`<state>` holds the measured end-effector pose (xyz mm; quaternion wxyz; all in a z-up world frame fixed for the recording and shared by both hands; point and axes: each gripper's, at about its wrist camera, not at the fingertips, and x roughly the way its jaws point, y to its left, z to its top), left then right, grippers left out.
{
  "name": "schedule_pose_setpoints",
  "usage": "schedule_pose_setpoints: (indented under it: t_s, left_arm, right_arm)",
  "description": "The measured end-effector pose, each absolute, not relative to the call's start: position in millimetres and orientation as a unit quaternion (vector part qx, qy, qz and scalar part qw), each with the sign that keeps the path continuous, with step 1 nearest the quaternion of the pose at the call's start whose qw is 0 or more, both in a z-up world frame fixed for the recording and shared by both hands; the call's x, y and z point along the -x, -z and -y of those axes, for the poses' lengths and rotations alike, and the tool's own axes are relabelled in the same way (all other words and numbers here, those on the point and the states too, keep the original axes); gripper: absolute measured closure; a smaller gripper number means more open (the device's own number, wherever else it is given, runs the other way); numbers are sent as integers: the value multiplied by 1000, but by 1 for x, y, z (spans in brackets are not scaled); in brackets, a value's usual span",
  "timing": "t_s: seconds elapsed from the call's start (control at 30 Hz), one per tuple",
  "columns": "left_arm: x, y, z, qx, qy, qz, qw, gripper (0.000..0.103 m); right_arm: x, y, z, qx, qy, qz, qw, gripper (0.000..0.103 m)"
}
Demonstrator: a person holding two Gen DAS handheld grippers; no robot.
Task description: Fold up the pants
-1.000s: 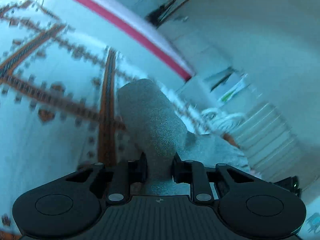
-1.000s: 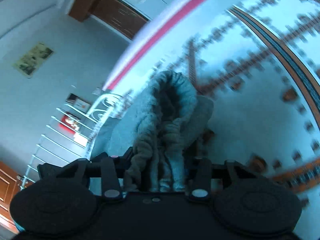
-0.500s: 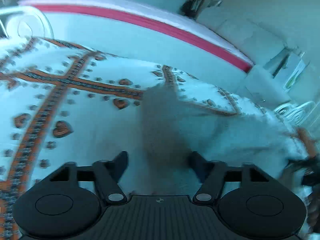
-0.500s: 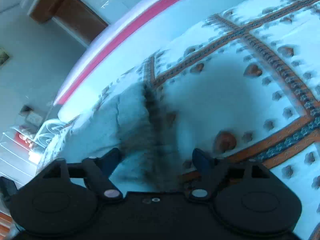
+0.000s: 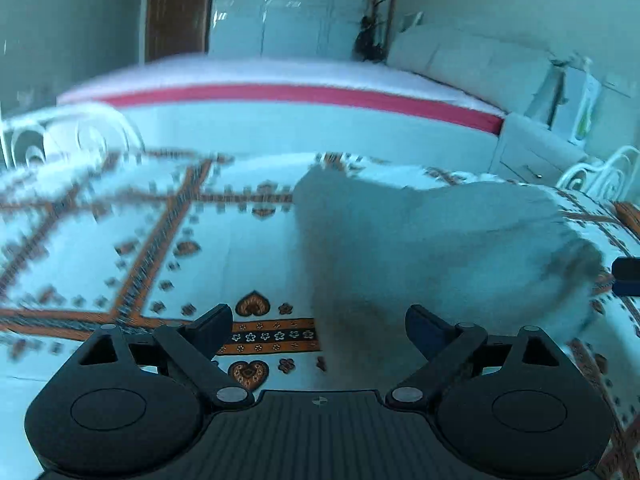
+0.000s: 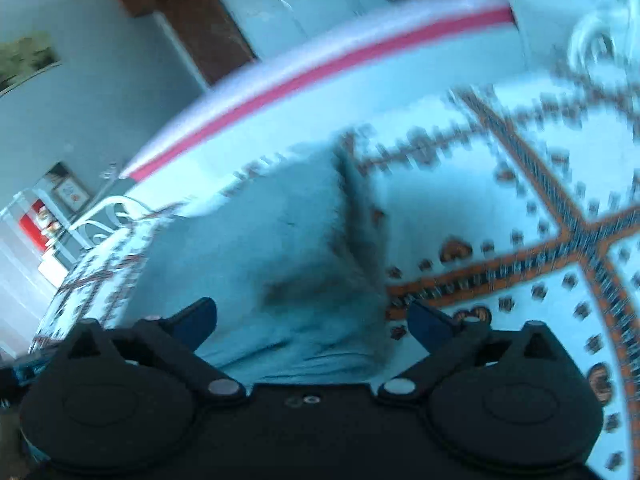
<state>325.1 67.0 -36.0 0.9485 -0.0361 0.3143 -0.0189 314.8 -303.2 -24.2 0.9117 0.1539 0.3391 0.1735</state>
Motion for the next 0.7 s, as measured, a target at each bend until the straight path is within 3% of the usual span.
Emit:
schedule_pose_setpoints:
  t_s: [0.1, 0.37, 0.7]
  left_arm:
    - [-289, 8, -59, 36, 29, -294, 955, 0]
    - [-170, -41, -44, 29, 44, -243, 969, 0]
    - [-70, -49, -38, 31, 44, -216, 975, 0]
  right_arm:
    - [-281, 1, 295, -117, -189, -321, 920, 6]
    - [-181, -46, 276, -34, -145, -255, 956, 6]
    - [-90, -45, 286, 3, -105, -226, 968, 6]
